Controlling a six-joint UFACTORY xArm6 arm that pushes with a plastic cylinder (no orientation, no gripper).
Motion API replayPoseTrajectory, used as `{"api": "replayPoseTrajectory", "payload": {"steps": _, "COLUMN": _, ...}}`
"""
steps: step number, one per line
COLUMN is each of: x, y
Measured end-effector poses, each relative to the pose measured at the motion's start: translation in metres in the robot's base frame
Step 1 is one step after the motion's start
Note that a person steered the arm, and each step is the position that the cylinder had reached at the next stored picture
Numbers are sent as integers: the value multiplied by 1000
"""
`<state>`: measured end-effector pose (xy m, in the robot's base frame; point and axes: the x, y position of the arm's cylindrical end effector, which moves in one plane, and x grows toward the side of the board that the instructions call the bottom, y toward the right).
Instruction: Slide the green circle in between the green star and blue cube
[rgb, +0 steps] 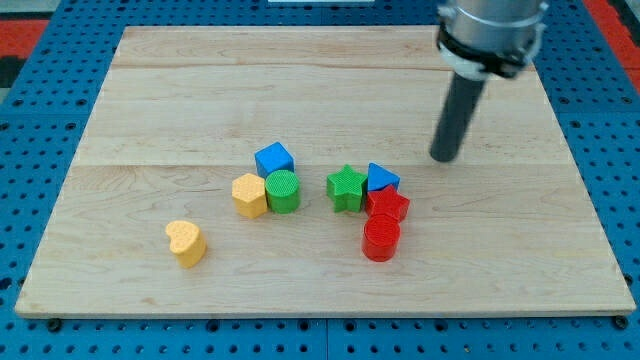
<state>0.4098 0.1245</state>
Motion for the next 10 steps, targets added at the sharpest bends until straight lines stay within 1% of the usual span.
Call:
{"api": "replayPoseTrajectory", "payload": {"steps": 1, "x": -52, "y": -75}}
{"api": "replayPoseTrajectory", "payload": {"steps": 2, "x": -61, "y": -173}}
{"api": "replayPoseTrajectory", "payload": {"steps": 3, "x": -52, "y": -248}}
{"api": "replayPoseTrajectory", "payload": {"steps": 4, "x": -13, "y": -237}}
{"api": "replayPoseTrajectory", "payload": {"steps": 5, "x": 0, "y": -231}}
{"api": "replayPoseTrajectory", "payload": {"steps": 6, "x": 26, "y": -239}}
{"api": "replayPoseTrajectory", "payload": {"steps": 7, "x": 60, "y": -216}}
{"api": "replayPoseTrajectory", "payload": {"steps": 8, "x": 90, "y": -212}}
{"api": "replayPoseTrajectory", "payload": {"steps": 10, "x": 93, "y": -174}}
